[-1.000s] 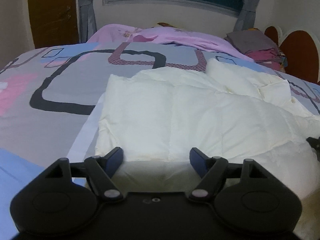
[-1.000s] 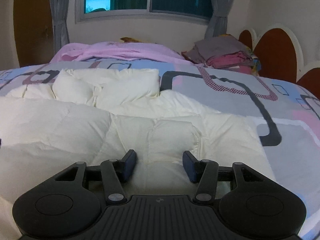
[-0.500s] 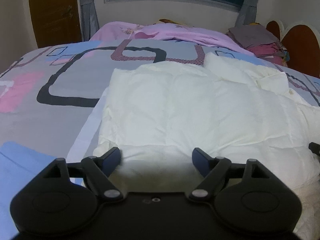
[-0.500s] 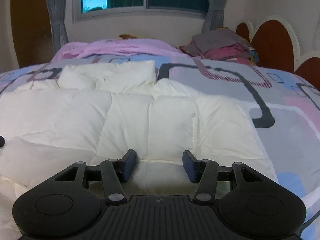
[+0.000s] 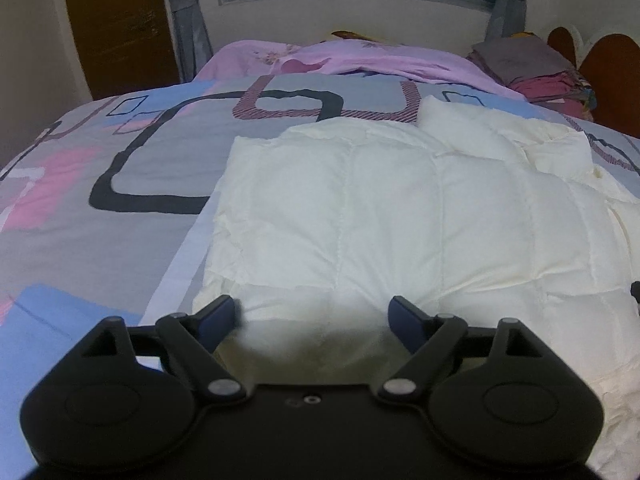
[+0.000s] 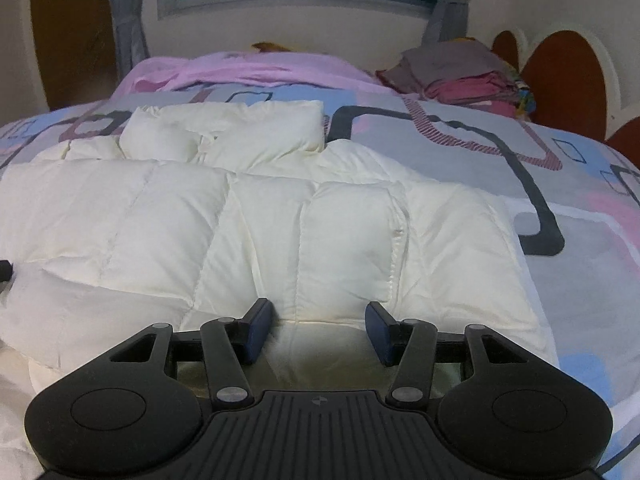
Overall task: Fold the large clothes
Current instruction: 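Open the left gripper and flatten the folded jacket side with both grippers, then grasp the side edge of the cream jacket with both grippers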
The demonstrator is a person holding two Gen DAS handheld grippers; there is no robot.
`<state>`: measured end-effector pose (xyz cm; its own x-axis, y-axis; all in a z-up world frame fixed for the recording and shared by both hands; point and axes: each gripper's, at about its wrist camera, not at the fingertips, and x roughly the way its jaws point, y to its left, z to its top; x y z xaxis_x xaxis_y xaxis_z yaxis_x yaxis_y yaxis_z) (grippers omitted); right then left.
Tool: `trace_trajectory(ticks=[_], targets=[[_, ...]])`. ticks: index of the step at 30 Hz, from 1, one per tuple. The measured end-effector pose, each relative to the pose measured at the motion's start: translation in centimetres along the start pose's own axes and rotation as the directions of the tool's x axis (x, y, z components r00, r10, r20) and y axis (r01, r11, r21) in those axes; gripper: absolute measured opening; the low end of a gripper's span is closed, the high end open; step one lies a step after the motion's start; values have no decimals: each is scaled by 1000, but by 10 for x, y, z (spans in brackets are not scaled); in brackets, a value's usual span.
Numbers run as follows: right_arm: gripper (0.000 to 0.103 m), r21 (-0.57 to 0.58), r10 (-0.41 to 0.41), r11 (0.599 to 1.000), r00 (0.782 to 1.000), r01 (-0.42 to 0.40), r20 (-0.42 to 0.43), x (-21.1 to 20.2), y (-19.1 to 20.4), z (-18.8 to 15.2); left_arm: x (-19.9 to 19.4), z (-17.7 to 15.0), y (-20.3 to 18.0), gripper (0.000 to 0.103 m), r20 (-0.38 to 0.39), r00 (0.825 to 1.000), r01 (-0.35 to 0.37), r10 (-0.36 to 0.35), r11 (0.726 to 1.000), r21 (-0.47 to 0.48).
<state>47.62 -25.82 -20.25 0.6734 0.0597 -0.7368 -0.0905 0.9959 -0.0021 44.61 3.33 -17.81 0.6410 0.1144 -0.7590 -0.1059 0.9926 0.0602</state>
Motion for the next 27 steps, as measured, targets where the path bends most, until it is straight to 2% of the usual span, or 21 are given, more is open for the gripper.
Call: trace_trajectory(ticks=[5,11,12,14,21,27], targets=[[51,29,47,998,998,-48,41,-28,-11,-2,-29,-3,-3,84,27,999,28,-27,1000,-9],[54,39,116,992,989,-120,87,-67,-19,-26,-67,-17,-9,85,55,997,61,-60,998,-21],[57,44,124,991,988,-128,92,-73,-21,-31,-74,-21,-10,85,58,996,68,-67,997,-25],[81,56,134,988,985,-141,112,-85,-25,-40,-84,-27,-11,85,62,996,68,-67,997,-24],[81,53,183,980,973,-193,144,-124,-33,-63,-119,-56,-2,90,53,997,58,-56,998,-34],[81,76,189,977,973,-200,131,-149,-31,-91,-136,-80,7,91,27,998,56,-55,998,-33]])
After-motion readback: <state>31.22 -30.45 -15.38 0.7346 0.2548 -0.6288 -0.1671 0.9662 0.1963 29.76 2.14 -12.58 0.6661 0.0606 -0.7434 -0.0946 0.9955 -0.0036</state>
